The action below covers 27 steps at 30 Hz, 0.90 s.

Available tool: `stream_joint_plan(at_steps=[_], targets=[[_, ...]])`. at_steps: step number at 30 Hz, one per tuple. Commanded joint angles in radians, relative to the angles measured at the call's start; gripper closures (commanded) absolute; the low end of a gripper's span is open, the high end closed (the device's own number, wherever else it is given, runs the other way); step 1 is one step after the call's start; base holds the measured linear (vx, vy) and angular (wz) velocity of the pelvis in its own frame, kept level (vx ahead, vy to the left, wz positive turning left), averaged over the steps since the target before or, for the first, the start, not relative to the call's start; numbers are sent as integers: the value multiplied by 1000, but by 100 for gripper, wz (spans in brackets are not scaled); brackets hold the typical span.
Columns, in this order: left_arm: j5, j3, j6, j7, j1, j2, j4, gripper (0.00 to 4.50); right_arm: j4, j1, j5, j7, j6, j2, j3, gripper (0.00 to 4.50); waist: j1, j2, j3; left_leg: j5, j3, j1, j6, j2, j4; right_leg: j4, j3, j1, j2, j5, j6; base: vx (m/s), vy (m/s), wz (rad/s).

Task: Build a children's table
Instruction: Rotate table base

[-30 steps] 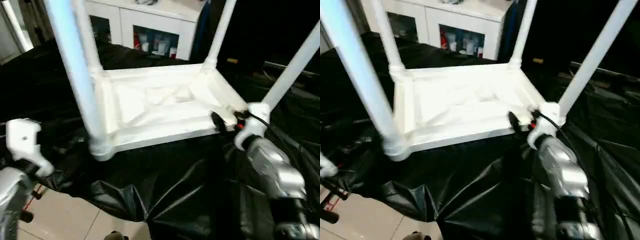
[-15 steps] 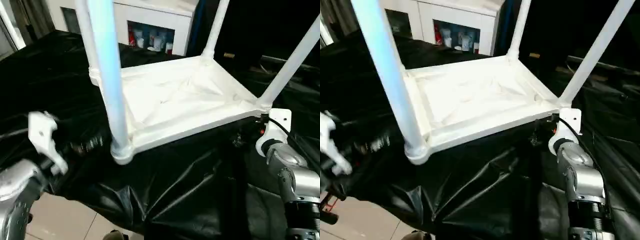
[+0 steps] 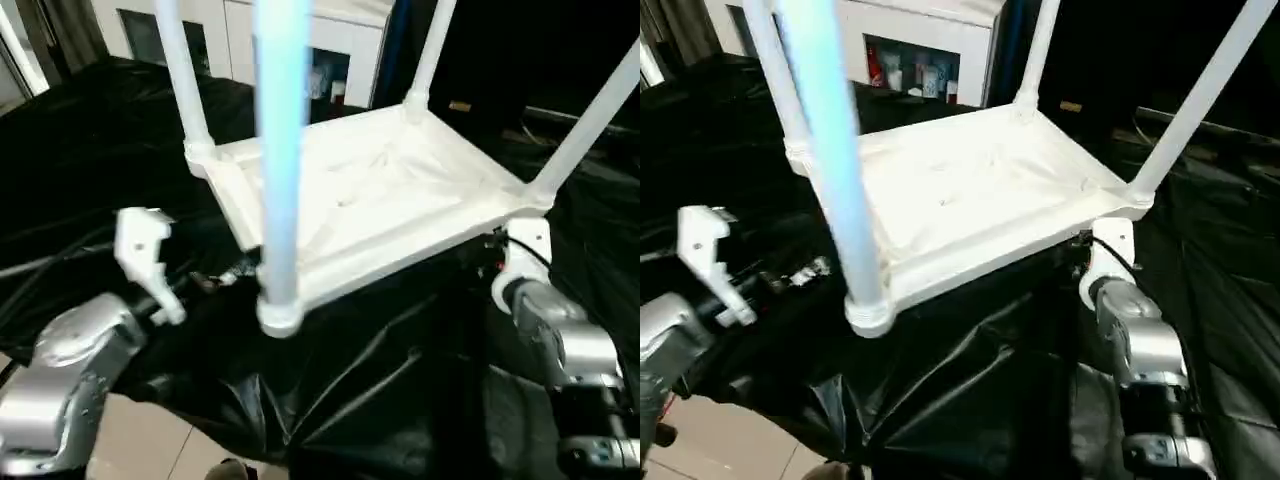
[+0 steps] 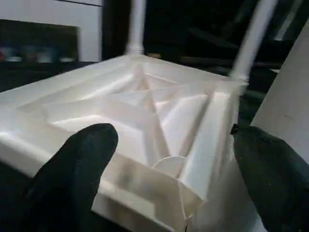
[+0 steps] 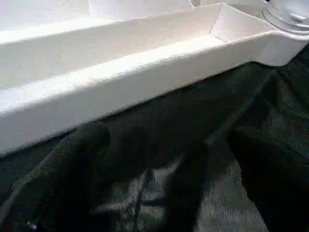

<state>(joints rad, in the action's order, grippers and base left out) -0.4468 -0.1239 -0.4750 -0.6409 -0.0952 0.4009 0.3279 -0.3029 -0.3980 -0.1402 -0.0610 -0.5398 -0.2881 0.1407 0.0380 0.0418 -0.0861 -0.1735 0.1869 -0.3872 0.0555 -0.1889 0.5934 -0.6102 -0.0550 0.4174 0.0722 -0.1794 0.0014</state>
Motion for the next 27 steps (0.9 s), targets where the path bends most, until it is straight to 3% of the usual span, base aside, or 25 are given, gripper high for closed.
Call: stream_joint_plan(at_steps=[1,8,10,11,14,21,25,26,27], targets=[[-21,45,-16,-38,-17,-3,6,5,-27,-16,12,7,2,-6,8,0,2,-4,58,-241,-11,22,37,-31,-78,70,48,-40,50,-212,-134,0,0,0],[-51,102,-48,-63,-67,-14,26,5,-115,-56,32,-4,30,1,-19,0,6,-2,68,-189,-6,22,30,-31,-71,62,48,-47,51,-164,-154,0,0,0],[-90,112,-79,-87,-68,-7,54,5,-112,-70,19,13,59,7,8,0,7,-1,68,-181,-5,21,26,-30,-70,61,48,-47,49,-158,-158,0,0,0],[-103,109,-86,-101,-57,0,56,5,-95,-73,3,18,70,8,33,0,9,-9,73,-169,-5,23,29,-30,-68,56,48,-49,49,-131,-163,0,0,0],[-107,106,-87,-111,-48,8,52,5,-87,-75,-5,18,75,6,46,0,8,-5,72,-168,-3,21,26,-29,-68,55,48,-51,46,-123,-163,0,0,0],[-117,82,-119,-217,80,133,58,5,-131,-64,22,9,90,-47,52,0,3,-10,70,-229,-1,28,30,-28,-69,66,50,-42,43,-230,-146,0,0,0],[-130,106,-107,-239,86,148,108,5,-176,-81,34,-5,106,-42,38,0,4,-11,68,-264,-2,32,39,-30,-70,68,51,-38,42,-257,-149,0,0,0],[-126,122,-95,-217,61,125,114,5,-199,-93,38,-17,115,-36,26,0,1,12,73,-258,0,29,34,-31,-68,68,50,-42,42,-259,-147,0,0,0],[-126,122,-95,-217,61,125,114,5,-199,-93,38,-17,115,-36,26,0,7,0,70,-258,-1,32,34,-31,-68,69,51,-39,46,-277,-147,0,0,0]])
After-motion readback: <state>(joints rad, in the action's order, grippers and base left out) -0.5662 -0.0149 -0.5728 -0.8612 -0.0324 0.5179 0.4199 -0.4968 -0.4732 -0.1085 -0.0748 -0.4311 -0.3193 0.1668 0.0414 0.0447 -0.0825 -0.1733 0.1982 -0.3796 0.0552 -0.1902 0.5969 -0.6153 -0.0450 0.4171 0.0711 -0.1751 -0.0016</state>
